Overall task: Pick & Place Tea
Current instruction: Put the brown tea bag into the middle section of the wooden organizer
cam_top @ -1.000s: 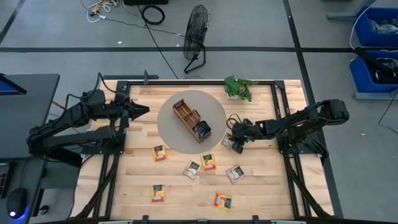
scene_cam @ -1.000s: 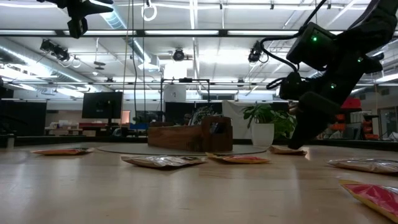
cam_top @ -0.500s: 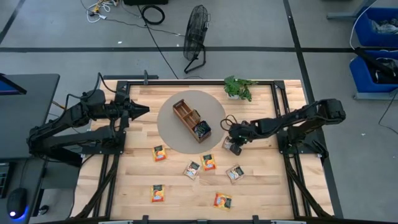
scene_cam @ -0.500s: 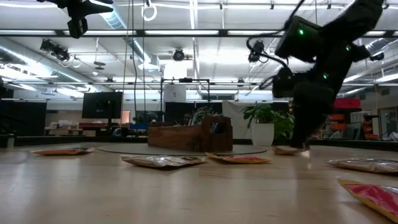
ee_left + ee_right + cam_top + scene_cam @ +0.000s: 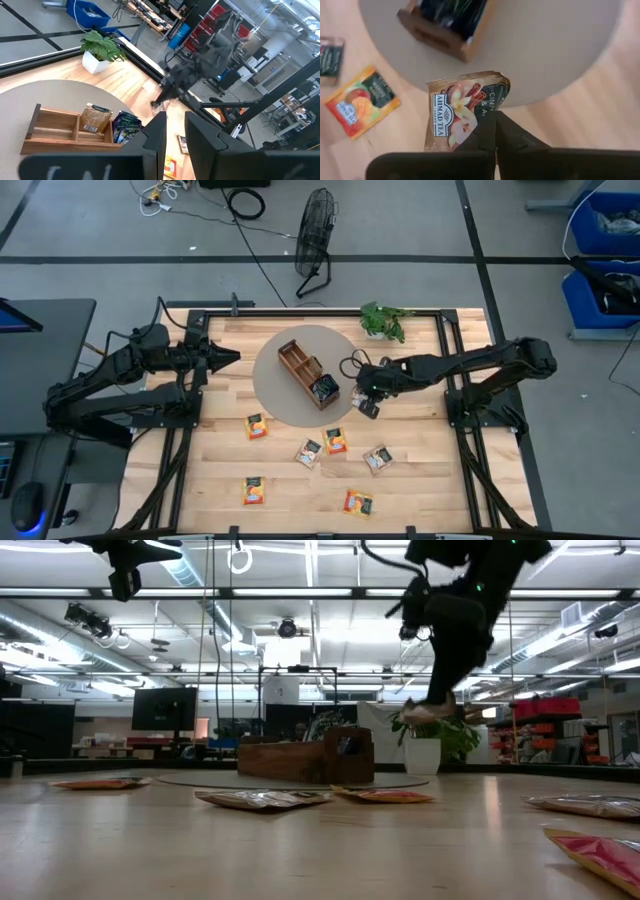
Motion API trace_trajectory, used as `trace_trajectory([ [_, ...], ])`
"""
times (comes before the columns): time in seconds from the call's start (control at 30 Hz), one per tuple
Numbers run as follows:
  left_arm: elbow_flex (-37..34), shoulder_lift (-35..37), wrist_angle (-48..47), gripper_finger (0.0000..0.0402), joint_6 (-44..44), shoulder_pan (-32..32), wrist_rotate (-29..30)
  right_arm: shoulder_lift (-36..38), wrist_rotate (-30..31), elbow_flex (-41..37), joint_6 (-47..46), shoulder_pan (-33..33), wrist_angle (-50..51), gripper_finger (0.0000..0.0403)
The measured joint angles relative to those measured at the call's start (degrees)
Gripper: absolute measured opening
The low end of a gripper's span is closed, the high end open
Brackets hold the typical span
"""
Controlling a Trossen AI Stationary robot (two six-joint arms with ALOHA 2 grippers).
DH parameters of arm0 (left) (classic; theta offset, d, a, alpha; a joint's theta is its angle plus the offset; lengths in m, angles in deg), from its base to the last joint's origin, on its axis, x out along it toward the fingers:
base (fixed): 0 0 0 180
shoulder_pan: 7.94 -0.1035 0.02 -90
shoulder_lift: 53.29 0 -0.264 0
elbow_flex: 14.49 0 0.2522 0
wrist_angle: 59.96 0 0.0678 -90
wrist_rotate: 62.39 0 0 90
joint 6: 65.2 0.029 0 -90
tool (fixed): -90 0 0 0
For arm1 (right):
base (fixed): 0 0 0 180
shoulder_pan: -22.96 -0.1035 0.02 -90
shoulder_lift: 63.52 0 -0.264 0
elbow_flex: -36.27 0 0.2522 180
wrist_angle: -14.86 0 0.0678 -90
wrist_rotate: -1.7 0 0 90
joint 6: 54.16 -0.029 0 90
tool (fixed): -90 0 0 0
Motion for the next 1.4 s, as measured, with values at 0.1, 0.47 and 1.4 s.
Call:
trace_trajectory([
  [0.1,0.0,0.0,0.1,0.0071,0.0,0.0,0.0,0.0,2.9,4.9,1.4,0.0,3.5,0.0001],
  [0.47,0.0,-4.0,3.2,0.0071,-2.3,0.0,-0.1,0.1,11.8,19.8,5.9,0.1,3.6,0.0000],
  [1.4,0.4,-36.9,35.9,0.0181,-18.2,0.1,-13.8,0.1,13.4,22.5,4.0,1.5,-4.3,0.0000],
])
